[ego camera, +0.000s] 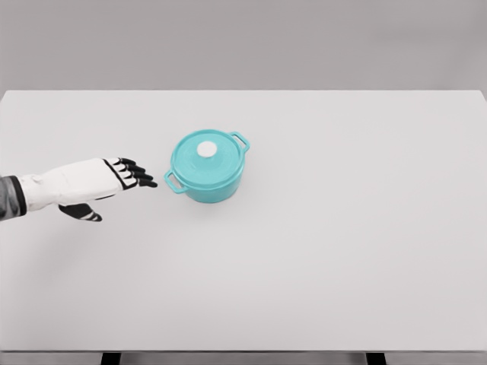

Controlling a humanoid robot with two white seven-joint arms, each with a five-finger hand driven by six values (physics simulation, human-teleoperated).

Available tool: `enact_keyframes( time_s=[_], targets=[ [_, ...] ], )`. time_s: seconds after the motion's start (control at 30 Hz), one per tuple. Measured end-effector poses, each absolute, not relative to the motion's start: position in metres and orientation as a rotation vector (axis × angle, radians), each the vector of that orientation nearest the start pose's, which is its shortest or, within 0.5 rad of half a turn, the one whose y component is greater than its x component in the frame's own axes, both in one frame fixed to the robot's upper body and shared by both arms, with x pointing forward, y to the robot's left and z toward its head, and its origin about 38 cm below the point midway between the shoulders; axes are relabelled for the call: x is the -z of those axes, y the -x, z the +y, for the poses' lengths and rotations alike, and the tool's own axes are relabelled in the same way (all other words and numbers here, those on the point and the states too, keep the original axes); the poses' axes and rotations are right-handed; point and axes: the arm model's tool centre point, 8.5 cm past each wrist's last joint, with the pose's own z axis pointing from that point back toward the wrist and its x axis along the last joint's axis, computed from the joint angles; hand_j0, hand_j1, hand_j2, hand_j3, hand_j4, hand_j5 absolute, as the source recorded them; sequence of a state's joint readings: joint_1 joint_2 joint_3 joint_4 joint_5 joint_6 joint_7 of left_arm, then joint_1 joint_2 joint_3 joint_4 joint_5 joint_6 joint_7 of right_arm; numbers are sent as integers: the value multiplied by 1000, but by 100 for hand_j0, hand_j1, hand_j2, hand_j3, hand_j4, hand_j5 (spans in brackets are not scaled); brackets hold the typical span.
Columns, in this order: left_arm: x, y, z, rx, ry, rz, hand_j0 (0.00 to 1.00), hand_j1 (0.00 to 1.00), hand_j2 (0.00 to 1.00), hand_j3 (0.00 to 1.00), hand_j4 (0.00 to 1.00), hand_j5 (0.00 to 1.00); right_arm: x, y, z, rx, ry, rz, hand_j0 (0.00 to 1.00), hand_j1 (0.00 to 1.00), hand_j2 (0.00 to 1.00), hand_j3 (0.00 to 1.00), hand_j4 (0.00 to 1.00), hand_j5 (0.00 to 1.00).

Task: Open the lid of the pot with left arm

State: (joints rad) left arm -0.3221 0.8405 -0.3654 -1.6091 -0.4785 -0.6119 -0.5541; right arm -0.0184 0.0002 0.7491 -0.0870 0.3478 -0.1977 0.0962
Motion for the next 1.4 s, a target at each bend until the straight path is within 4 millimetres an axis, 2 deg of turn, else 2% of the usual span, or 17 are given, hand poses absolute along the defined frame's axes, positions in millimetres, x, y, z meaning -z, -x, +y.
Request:
enact_keyframes(
  time_s=[0.1,0.33,0.37,0.43,0.47,0.5,0.53,0.57,0.63,0.67,0.77,0.8,0.87,1.0,1.2,1.4],
  targets=[
    [-182,-380,320,2107,-394,-1361,100,100,100,100,100,100,262,-24,-229,-1111,-132,-163,100,100,100,100,100,100],
    [-189,-383,318,2129,-406,-1353,100,100,100,100,100,100,262,-24,-230,-1111,-130,-159,100,100,100,100,100,100],
    [-198,-388,316,2135,-428,-1365,100,100,100,100,100,100,262,-24,-230,-1110,-130,-159,100,100,100,100,100,100],
    [-247,-409,310,2172,-526,-1424,100,100,100,100,100,100,262,-23,-230,-1110,-129,-159,100,100,100,100,100,100],
    [-264,-416,309,2176,-530,-1447,100,100,100,100,100,100,262,-23,-230,-1110,-129,-159,100,100,100,100,100,100],
    [-290,-425,301,2193,-553,-1487,100,100,100,100,100,100,262,-23,-230,-1110,-129,-159,100,100,100,100,100,100],
    [-307,-430,293,2220,-555,-1507,100,100,100,100,100,100,262,-23,-230,-1110,-129,-159,100,100,100,100,100,100],
    [-320,-435,284,2253,-555,-1514,100,100,100,100,100,100,262,-23,-230,-1110,-129,-159,100,100,100,100,100,100],
    [-325,-439,265,2318,-515,-1503,100,100,100,100,100,100,262,-23,-230,-1110,-129,-159,100,100,100,100,100,100],
    [-335,-442,252,2357,-519,-1513,100,100,100,100,100,100,262,-23,-230,-1110,-129,-159,100,100,100,100,100,100],
    [-317,-450,222,2426,-417,-1482,100,100,100,100,100,100,262,-23,-230,-1111,-129,-158,100,100,100,100,100,100],
    [-309,-454,219,2427,-392,-1463,100,100,100,100,100,100,262,-23,-230,-1111,-129,-158,100,100,100,100,100,100],
    [-311,-464,210,2433,-390,-1454,100,100,100,100,100,100,262,-23,-230,-1110,-129,-158,100,100,100,100,100,100],
    [-298,-473,193,2456,-342,-1423,100,100,100,100,100,100,262,-23,-230,-1110,-129,-158,100,100,100,100,100,100],
    [-287,-475,181,2473,-305,-1409,100,100,100,100,100,100,262,-23,-230,-1110,-129,-159,100,100,100,100,100,100],
    [-278,-474,167,2492,-275,-1399,92,92,92,92,92,92,262,-23,-230,-1110,-129,-159,100,100,100,100,100,100]
  ],
)
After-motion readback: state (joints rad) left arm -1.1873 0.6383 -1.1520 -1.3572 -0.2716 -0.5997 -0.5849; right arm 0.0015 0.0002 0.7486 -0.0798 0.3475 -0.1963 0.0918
